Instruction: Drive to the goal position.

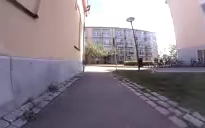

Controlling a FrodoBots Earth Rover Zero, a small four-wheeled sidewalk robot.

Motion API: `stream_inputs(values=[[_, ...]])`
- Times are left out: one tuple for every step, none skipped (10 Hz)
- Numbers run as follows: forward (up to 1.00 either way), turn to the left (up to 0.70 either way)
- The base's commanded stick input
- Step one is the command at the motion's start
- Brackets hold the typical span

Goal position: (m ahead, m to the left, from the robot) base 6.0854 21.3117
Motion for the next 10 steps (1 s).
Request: stream_inputs(values=[[0.64,0.00],[0.70,0.00],[0.70,0.00],[0.70,0.00],[0.70,0.00],[0.70,0.00],[0.70,0.00],[0.70,0.00],[0.70,0.00],[0.70,0.00]])
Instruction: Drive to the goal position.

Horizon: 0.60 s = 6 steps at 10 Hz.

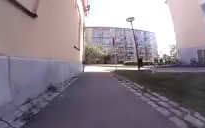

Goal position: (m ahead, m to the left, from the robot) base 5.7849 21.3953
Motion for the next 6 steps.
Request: stream_inputs(values=[[0.70,0.00],[0.70,0.00],[0.70,0.00],[0.70,0.00],[0.70,0.00],[0.70,0.00]])
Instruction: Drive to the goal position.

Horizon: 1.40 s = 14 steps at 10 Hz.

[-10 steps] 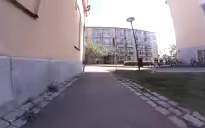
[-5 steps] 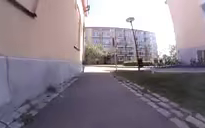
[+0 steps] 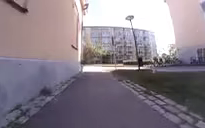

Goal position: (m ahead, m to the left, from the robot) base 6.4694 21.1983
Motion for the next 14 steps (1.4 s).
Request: stream_inputs(values=[[0.70,0.00],[0.70,0.00],[0.70,0.00],[0.70,0.00],[0.70,0.00],[0.70,0.00],[0.80,0.00],[0.85,0.00],[0.85,0.00],[0.85,0.11],[0.85,0.15],[0.85,0.19],[0.85,0.23],[0.85,0.27]])
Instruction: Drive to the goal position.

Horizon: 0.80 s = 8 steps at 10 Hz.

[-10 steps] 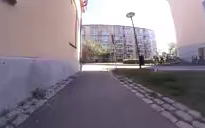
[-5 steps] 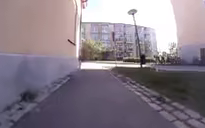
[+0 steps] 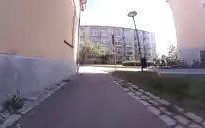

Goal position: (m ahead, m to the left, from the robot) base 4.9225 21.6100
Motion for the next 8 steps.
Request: stream_inputs(values=[[0.85,0.31],[0.85,0.34],[0.85,0.00],[0.85,0.00],[0.85,0.00],[0.85,0.00],[0.85,0.00],[0.85,0.00]])
